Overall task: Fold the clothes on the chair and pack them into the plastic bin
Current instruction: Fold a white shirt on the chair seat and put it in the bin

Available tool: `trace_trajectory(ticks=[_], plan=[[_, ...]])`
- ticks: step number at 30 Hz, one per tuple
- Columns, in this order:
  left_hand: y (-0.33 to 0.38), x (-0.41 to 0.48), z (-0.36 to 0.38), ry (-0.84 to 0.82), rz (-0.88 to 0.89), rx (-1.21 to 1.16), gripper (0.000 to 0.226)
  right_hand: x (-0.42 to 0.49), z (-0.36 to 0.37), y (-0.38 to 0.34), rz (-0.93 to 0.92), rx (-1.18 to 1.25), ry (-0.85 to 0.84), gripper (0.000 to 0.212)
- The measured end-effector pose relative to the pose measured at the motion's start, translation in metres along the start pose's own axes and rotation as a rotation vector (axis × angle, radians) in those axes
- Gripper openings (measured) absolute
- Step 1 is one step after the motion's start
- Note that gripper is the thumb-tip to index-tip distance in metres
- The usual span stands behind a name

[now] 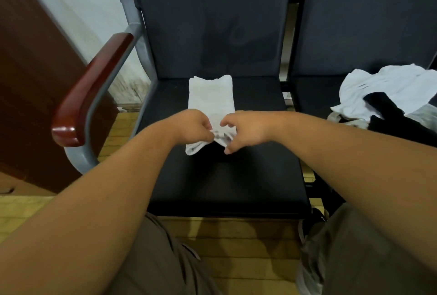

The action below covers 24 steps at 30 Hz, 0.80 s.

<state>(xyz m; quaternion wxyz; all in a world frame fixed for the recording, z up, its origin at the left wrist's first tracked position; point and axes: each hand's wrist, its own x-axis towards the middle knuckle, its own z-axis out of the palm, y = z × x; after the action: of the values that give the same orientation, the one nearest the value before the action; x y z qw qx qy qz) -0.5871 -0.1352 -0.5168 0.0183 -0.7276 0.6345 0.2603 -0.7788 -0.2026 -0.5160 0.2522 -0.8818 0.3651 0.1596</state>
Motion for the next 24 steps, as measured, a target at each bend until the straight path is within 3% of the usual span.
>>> trace_trajectory(ticks=[2, 7, 13, 20, 24], plan=[[-0.003, 0.002, -0.010, 0.019, -0.009, -0.086, 0.014, 0.011, 0.008, -0.004, -0.030, -0.069, 0.082, 0.091], [-0.007, 0.006, -0.018, 0.045, -0.004, -0.113, 0.015, 0.030, 0.009, -0.003, -0.060, -0.020, 0.319, 0.011], [-0.008, 0.006, -0.003, 0.033, 0.035, 0.047, 0.037, 0.027, -0.002, 0.003, -0.044, 0.149, 0.351, 0.012], [-0.007, 0.000, -0.005, 0.168, 0.033, 0.090, 0.005, 0.012, -0.010, 0.006, -0.006, 0.221, 0.399, 0.014], [-0.006, -0.015, -0.016, 0.091, 0.074, 0.070, 0.007, -0.006, -0.017, 0.008, -0.017, 0.139, 0.237, 0.018]])
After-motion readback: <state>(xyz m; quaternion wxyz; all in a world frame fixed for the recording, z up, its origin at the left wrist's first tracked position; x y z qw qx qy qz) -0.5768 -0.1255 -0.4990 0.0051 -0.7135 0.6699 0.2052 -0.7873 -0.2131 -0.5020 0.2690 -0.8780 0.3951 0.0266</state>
